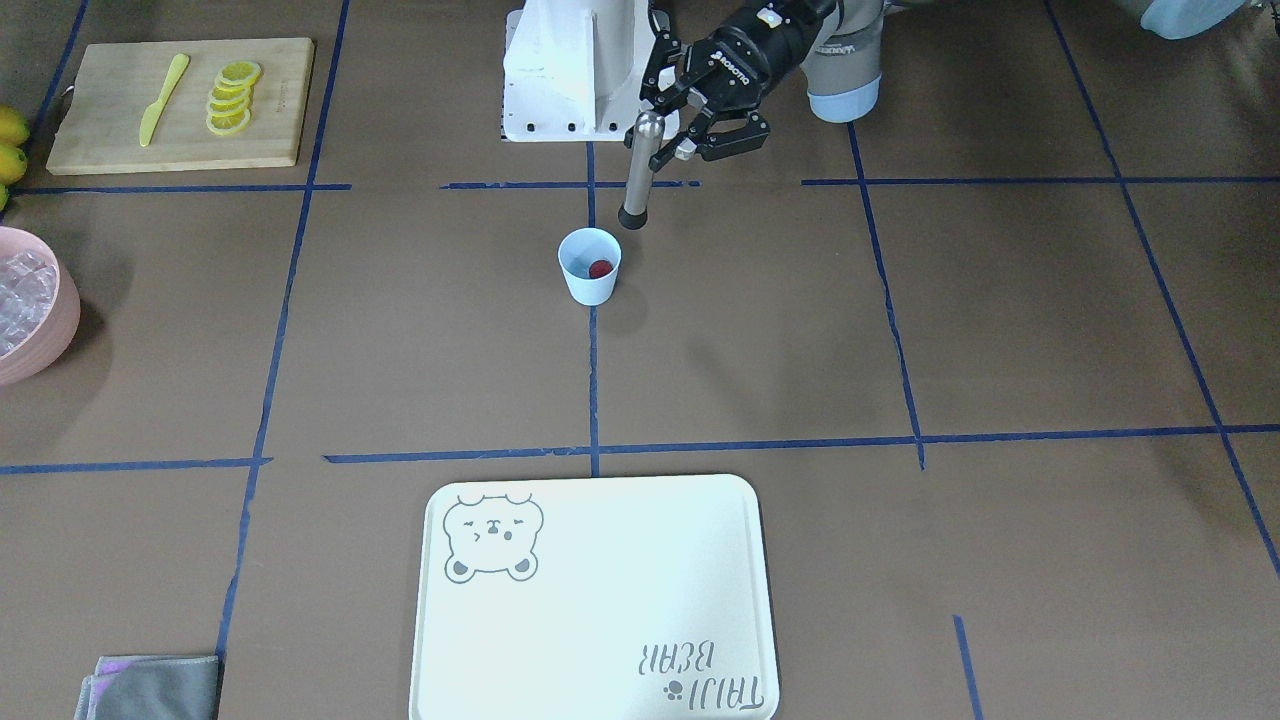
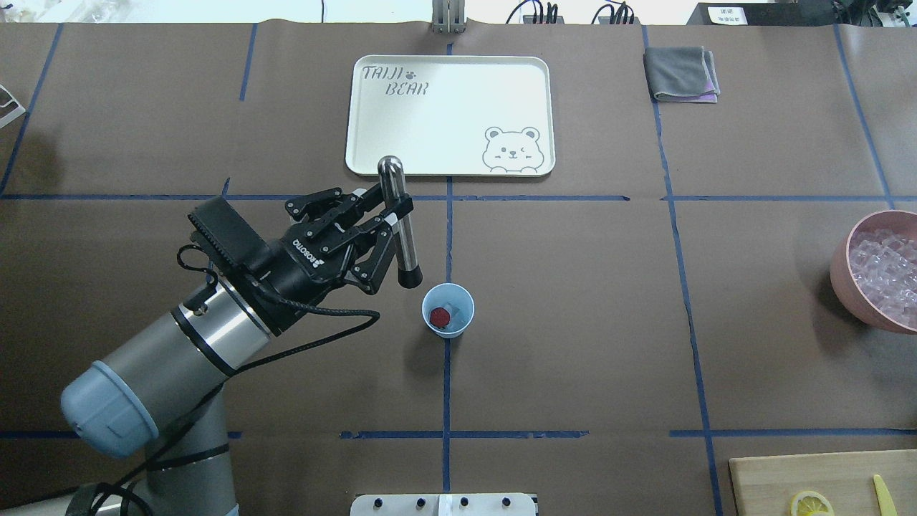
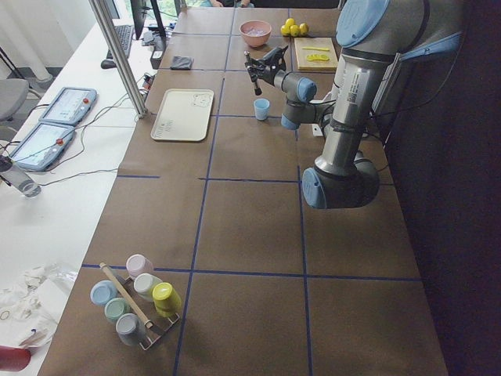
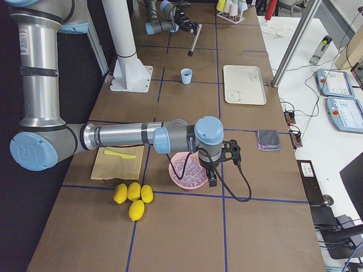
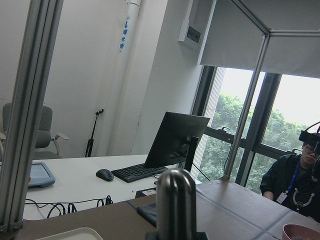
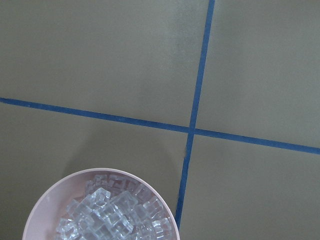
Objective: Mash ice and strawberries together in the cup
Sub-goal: 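Carry the upright steel pestle with the left gripper over the light-blue cup, then lower the pestle into the cup and press down on the contents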
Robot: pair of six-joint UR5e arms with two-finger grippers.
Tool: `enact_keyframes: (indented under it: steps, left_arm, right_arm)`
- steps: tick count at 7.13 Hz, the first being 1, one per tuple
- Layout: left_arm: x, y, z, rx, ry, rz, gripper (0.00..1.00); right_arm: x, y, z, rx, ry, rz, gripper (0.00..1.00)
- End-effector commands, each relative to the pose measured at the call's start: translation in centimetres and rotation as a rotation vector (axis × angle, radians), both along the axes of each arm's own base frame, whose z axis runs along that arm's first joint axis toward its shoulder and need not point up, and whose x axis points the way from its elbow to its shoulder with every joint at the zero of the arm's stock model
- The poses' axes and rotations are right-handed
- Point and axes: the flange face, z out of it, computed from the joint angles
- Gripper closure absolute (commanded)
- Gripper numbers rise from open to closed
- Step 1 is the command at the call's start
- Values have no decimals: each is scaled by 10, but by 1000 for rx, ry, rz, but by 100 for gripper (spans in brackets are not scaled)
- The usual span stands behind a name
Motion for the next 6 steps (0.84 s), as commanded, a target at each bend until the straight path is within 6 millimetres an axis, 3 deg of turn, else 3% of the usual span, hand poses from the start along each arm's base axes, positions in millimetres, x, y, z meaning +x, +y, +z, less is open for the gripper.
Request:
enact_keyframes:
  steps: [1, 2, 4, 6]
  left_arm:
    - [51, 18, -17, -11, -28, -30, 100]
    - [57, 18, -20, -10, -25, -26, 100]
    - [50, 19, -24, -3, -8, -20, 100]
    - [54, 19, -19, -1, -16, -17, 100]
  right_arm:
    - [0, -1, 0, 1, 0, 0, 1]
    - [0, -1, 0, 1, 0, 0, 1]
    - [0, -1, -1, 3, 0, -1, 1]
    - [0, -1, -1, 3, 0, -1, 1]
